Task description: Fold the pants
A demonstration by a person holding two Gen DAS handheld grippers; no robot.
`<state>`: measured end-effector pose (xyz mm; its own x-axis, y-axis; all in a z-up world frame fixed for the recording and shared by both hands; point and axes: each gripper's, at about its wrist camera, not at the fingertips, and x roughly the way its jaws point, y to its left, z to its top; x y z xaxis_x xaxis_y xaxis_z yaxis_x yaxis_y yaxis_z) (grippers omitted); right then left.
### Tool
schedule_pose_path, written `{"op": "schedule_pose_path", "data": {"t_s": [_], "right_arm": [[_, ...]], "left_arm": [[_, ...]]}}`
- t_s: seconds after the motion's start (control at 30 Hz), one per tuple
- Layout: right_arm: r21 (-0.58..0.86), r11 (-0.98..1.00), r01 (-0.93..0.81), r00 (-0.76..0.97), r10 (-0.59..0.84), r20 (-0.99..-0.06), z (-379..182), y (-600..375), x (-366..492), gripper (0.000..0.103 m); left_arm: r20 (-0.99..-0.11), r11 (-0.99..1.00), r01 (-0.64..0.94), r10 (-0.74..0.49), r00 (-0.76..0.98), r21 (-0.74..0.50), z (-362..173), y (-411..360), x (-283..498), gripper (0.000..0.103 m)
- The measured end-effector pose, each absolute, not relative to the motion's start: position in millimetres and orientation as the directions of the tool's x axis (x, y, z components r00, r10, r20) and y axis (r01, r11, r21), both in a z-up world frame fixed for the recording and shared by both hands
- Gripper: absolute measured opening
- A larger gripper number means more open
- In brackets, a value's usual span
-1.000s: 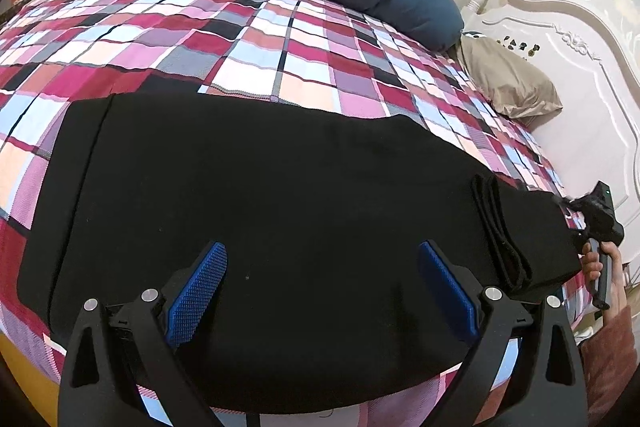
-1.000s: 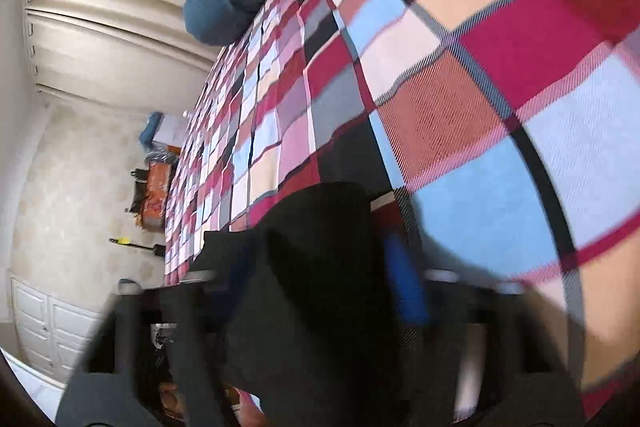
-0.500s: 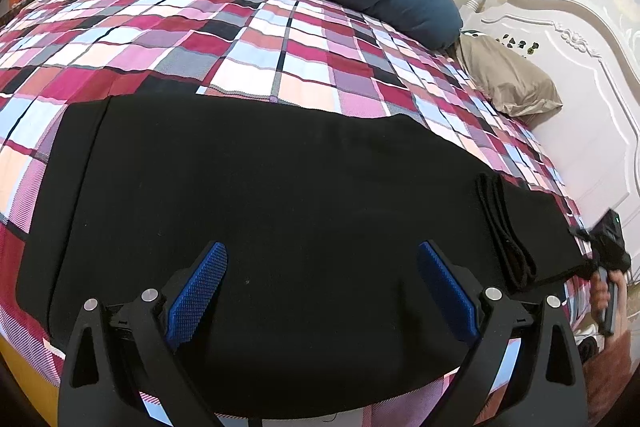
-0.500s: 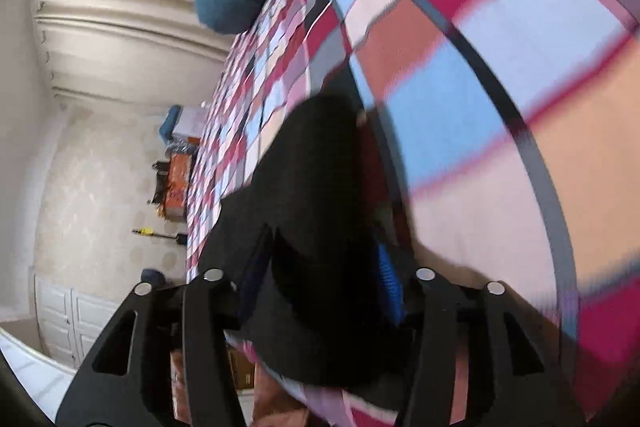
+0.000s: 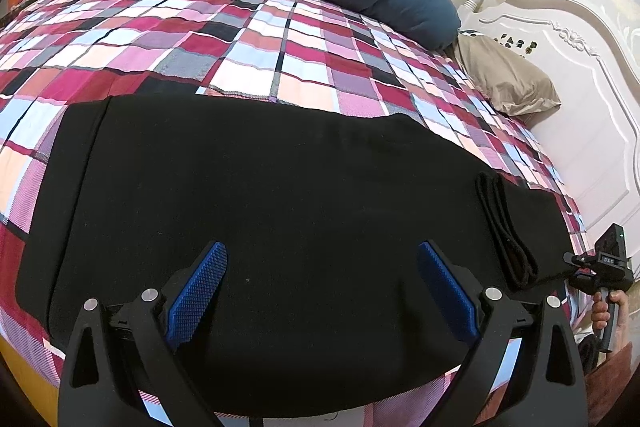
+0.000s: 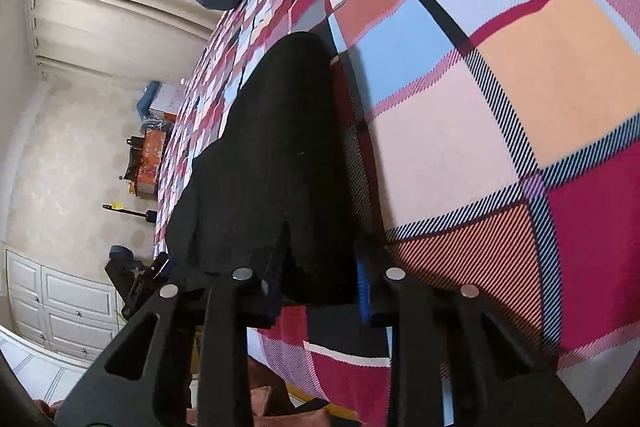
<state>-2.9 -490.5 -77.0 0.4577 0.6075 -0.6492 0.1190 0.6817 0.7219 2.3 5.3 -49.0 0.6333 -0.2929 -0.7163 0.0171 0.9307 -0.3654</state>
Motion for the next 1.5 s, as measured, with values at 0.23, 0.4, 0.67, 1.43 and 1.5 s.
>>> {"op": "schedule_pose_path", "data": {"t_s": [0.23, 0.4, 0.67, 1.43, 1.5], "right_arm": [[0.548, 0.818, 0.175, 0.578, 0.365, -0.73, -33, -476, -22, 0.056], [0.482, 0.86, 0.17, 0.667, 0.26, -0.698, 3, -440, -33, 0.066], [0.397, 0.917, 0.029, 0.632, 0.291, -0.718, -1, -328, -19, 0.067], [0.287, 0.949, -0.128, 0.491, 0.312, -0.813, -40, -210, -4, 0.075], [0.303, 0.944, -0.127, 0.491, 0.325, -0.808, -45, -213, -4, 0.078]], "left_arm": [[-0.715, 0.928, 0.015, -0.296, 0.633, -0.372, -49, 5, 1, 0.095], [-0.713, 0.922, 0.013, -0.307, 0.631, -0.386, -48, 8, -1, 0.095], [-0.704, 0.909, 0.008, -0.328, 0.629, -0.417, -46, 20, -8, 0.095], [-0.701, 0.835, -0.217, -0.251, 0.667, -0.505, -72, 180, -10, 0.095], [-0.698, 0.841, -0.194, -0.265, 0.666, -0.505, -74, 179, -7, 0.095]]}}
